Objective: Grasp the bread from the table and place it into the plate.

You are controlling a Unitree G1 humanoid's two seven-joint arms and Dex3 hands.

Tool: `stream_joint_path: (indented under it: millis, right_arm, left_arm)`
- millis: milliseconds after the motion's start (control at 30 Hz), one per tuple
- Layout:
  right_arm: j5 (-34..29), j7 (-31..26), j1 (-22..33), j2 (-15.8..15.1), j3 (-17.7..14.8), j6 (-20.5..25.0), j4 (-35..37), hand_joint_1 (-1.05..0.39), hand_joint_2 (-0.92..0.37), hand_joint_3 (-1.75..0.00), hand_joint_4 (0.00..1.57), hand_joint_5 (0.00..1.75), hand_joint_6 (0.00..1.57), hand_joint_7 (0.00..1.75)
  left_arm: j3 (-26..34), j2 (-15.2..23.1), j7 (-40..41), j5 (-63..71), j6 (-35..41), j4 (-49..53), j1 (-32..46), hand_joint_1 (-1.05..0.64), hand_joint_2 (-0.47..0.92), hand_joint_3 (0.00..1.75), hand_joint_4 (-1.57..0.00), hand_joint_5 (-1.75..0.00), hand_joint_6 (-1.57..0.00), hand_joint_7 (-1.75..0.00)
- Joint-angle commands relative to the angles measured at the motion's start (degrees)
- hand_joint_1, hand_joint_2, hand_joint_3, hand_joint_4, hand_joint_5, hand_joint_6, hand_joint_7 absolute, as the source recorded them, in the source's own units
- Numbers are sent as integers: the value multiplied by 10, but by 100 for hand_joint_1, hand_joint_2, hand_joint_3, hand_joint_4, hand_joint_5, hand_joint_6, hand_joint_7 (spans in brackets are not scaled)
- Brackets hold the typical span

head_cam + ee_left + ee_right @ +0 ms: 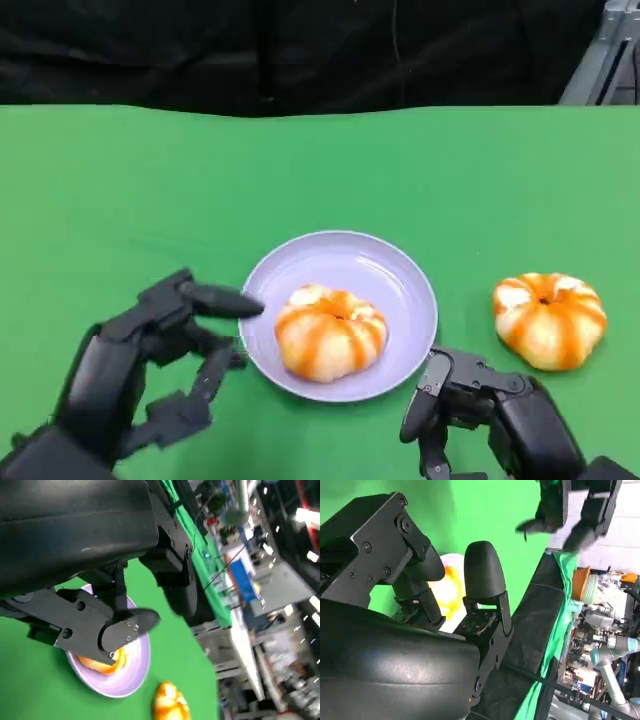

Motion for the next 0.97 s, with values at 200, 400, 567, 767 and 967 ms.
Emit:
stream_joint_path:
  millis: [200,400,567,767,967]
  right_arm:
    - [23,12,5,-21,-24,-6,-5,13,-28,-150,88,169,75,148]
    - [24,14,5,-31,-41,-27,4,16,-27,-150,91,166,78,147]
    - [18,12,7,-32,-40,-34,6,16,-27,-150,91,164,79,146]
    - [8,4,13,-32,-46,-52,13,15,-26,-148,92,162,79,144]
    - [8,5,42,-25,-39,-21,-28,13,-30,-145,89,162,77,144]
  left_arm:
    - [15,-17,18,-18,-63,0,79,3,39,147,-88,-175,-80,-159]
    - [12,-28,10,-41,-85,41,73,-2,35,148,-88,-175,-78,-164]
    - [8,-29,12,-44,-93,51,74,-2,35,149,-88,-175,-78,-164]
    - [4,-31,16,-35,-110,65,73,-1,35,149,-88,-175,-79,-161]
    - [1,-35,15,-36,-118,65,73,-3,39,141,-84,-175,-78,-159]
